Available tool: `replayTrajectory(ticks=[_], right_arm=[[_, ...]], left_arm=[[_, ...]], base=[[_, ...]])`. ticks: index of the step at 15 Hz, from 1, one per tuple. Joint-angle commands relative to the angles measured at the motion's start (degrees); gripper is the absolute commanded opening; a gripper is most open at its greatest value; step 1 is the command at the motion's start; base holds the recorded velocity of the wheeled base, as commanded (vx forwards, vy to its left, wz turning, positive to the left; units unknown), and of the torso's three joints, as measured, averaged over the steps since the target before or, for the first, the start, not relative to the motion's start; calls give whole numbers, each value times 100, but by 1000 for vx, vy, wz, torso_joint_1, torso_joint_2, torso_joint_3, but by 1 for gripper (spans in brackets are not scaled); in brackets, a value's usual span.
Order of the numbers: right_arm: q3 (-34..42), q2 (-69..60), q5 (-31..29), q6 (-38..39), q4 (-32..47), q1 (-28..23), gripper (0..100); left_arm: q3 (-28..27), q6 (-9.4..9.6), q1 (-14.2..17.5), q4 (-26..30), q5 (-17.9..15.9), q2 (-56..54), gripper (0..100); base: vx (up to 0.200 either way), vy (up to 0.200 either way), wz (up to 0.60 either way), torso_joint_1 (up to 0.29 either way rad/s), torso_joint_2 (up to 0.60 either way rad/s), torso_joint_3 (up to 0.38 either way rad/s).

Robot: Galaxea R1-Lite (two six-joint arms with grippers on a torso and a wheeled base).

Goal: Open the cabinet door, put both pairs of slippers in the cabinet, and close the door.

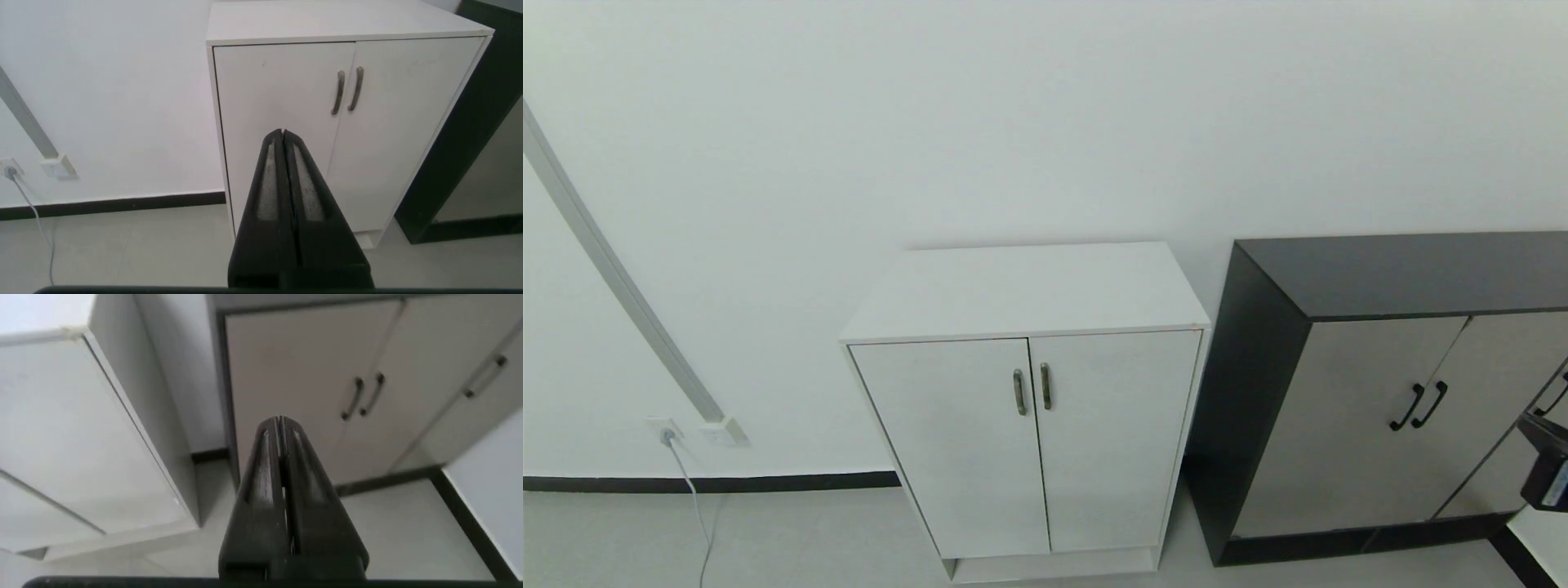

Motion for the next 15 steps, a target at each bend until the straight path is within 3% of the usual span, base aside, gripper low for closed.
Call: replayTrajectory(ticks=[1, 6, 8, 15], right_arm=[[71, -1647, 38, 1, 1291, -115, 0], [-184, -3862, 407, -8, 4209, -71, 0], [-184, -4433, 768, -8, 5027, -63, 0], [387, -5347, 1348, -16, 5370, -54, 0]], left_arm=[[0, -3, 1, -1, 1, 0, 0], [0, -3, 1, -1, 1, 0, 0], [0, 6, 1, -1, 1, 0, 0], [0, 6, 1, -1, 1, 0, 0]], base=[[0, 0, 0, 0, 0, 0], [0, 0, 0, 0, 0, 0], [0, 0, 0, 0, 0, 0], [0, 0, 0, 0, 0, 0]])
